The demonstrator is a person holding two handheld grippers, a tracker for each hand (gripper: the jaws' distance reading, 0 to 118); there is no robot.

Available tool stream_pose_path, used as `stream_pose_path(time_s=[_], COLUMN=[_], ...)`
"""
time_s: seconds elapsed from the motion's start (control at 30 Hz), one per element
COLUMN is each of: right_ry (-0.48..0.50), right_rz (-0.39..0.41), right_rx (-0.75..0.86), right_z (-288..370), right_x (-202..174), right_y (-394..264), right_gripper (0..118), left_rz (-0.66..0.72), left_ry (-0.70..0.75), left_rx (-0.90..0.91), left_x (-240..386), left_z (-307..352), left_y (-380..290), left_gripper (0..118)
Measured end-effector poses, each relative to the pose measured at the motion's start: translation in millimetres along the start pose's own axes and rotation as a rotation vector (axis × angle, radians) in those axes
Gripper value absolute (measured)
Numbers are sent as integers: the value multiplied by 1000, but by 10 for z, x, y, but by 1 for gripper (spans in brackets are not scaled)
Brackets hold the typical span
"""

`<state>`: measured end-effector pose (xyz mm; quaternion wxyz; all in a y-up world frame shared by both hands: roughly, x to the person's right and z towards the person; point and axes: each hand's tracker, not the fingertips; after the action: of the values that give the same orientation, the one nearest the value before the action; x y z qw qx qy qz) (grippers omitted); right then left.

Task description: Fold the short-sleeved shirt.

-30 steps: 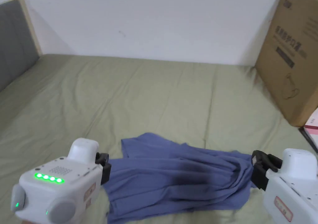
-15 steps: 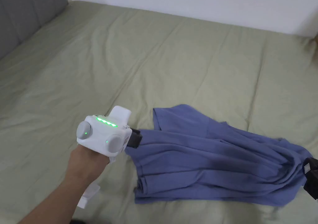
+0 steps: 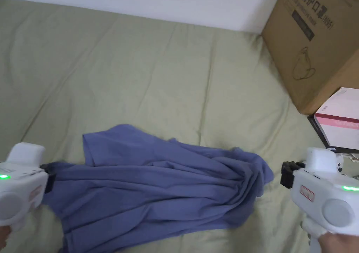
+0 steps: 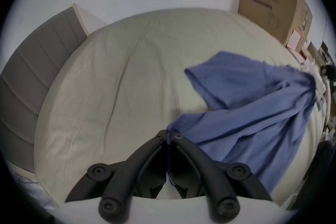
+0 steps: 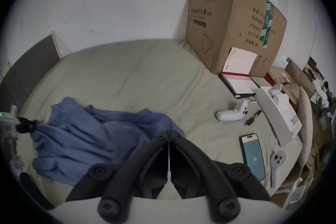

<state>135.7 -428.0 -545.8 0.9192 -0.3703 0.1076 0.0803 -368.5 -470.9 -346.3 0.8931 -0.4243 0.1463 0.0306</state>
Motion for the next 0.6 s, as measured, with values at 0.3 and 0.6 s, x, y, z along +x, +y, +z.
stream_pose_path(time_s=[0.3, 0.6], right_ry=[23, 139], right_rz=[-95, -169], right_rx=[-235, -209], right_z=[-1312, -1025], right_x=[81, 115], right_y=[92, -3], right_gripper=[112, 8], left_rz=[-29, 1], left_ry=[-4, 7], left_rx=[46, 1], left_x=[264, 180], left_z=[588, 357], left_y=[298, 336], left_gripper=[2, 1])
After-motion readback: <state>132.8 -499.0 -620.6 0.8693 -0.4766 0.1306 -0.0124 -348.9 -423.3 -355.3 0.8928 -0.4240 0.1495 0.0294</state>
